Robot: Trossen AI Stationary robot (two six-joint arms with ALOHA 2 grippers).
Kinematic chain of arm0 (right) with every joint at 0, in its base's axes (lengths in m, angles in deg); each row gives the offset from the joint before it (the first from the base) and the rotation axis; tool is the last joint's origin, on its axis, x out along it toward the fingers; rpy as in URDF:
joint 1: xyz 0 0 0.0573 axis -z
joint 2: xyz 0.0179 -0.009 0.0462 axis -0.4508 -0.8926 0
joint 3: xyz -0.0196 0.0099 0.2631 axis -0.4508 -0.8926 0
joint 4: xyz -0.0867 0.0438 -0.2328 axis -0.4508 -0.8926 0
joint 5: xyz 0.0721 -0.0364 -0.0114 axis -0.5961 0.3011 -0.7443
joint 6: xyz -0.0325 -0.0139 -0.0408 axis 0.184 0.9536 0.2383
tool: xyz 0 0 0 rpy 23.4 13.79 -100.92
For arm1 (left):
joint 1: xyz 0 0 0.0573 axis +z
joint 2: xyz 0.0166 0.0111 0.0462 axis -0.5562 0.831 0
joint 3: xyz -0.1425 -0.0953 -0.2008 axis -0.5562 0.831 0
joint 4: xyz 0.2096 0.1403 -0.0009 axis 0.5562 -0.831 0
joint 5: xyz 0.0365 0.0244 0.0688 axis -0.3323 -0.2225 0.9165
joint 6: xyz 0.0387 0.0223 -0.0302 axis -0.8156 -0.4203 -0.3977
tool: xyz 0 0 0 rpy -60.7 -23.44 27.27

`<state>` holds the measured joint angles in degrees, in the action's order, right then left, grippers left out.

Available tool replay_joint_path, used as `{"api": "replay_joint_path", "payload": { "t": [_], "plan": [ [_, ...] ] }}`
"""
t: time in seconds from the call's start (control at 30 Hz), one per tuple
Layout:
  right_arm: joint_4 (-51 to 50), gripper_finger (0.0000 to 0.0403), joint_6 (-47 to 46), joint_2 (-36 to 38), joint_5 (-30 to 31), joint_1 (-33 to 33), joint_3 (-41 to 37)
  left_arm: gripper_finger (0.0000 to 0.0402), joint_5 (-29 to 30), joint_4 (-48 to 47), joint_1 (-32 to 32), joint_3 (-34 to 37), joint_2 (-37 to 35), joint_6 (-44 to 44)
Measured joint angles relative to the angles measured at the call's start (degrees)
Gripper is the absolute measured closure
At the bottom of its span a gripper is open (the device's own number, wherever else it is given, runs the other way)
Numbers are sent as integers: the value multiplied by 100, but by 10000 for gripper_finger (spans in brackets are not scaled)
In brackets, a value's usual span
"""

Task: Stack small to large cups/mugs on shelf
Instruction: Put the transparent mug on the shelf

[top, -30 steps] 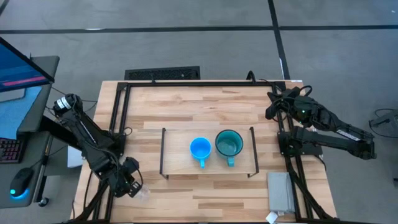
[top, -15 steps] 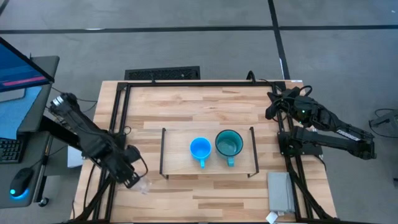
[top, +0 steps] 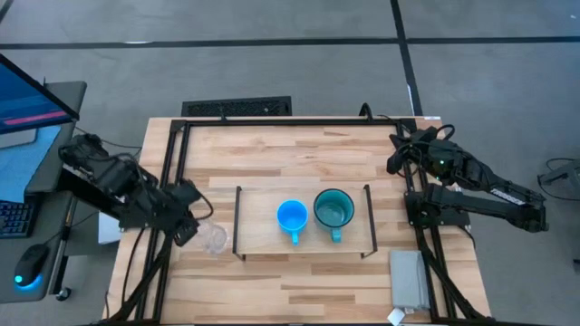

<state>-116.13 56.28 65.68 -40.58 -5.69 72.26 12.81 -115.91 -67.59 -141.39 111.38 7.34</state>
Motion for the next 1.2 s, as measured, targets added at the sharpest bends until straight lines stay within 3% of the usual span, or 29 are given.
{"api": "replay_joint_path", "payload": {
  "t": [0.37,0.9,1.2],
  "plan": [
    [-73,379,-48,2,2,0,0,401,101,-330,1181,-857,176,-1639],
    [-75,379,-52,1,2,0,0,401,-793,-782,2880,-1764,1255,-4019],
    [-75,379,-52,0,2,0,0,401,-1240,-876,3311,-2233,1991,-4850]
  ]
}}
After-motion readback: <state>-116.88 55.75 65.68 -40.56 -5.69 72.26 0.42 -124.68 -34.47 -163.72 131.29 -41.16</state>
